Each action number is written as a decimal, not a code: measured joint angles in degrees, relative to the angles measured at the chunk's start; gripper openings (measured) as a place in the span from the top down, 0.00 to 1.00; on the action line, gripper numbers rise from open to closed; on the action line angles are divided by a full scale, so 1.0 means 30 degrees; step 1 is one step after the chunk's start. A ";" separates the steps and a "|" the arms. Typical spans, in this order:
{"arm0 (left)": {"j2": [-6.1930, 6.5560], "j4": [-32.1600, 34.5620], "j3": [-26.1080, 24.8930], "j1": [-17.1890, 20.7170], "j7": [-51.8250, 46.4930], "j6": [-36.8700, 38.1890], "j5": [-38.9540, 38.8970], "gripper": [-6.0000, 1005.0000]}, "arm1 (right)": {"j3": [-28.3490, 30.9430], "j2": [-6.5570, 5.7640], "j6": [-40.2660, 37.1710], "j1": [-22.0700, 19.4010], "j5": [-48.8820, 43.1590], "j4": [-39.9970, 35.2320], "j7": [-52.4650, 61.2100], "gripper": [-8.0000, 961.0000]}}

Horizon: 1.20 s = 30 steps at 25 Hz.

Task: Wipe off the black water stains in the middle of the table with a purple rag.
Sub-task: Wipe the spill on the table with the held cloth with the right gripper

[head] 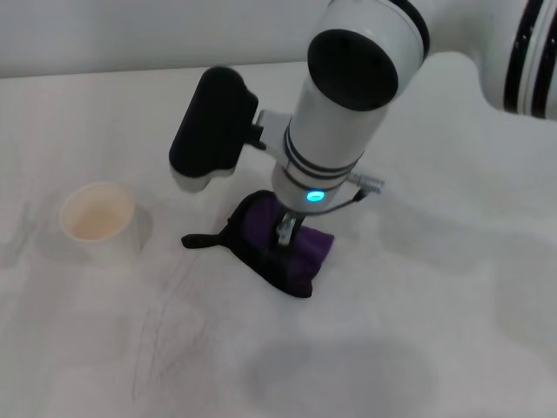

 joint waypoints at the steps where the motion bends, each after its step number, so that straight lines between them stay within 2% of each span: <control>1: -0.0006 0.0000 0.0002 -0.0054 0.0000 0.0007 0.0012 0.14 | -0.0054 0.0001 0.0076 -0.0114 0.0529 0.0235 -0.0382 0.93; 10: 0.0014 0.0021 0.0003 -0.0099 0.0023 0.0012 0.0095 0.14 | -0.1247 -0.0001 0.0819 -0.0297 0.5289 0.1820 -0.2806 0.93; 20: 0.0066 0.0078 0.0124 -0.0060 0.0130 -0.0074 0.0109 0.14 | -0.1597 0.0000 0.1647 -0.0936 0.7524 0.5049 -0.3780 0.93; 24: 0.0068 0.0143 0.0136 0.0073 0.0144 -0.0187 0.0109 0.14 | -0.1980 -0.0001 0.0570 -0.0795 0.7666 0.5333 -0.3565 0.93; 30: 0.0068 0.0215 0.0030 0.0444 0.0156 -0.0465 0.0110 0.14 | -0.3102 -0.0001 -0.2239 0.0180 0.8295 0.3228 -0.3275 0.93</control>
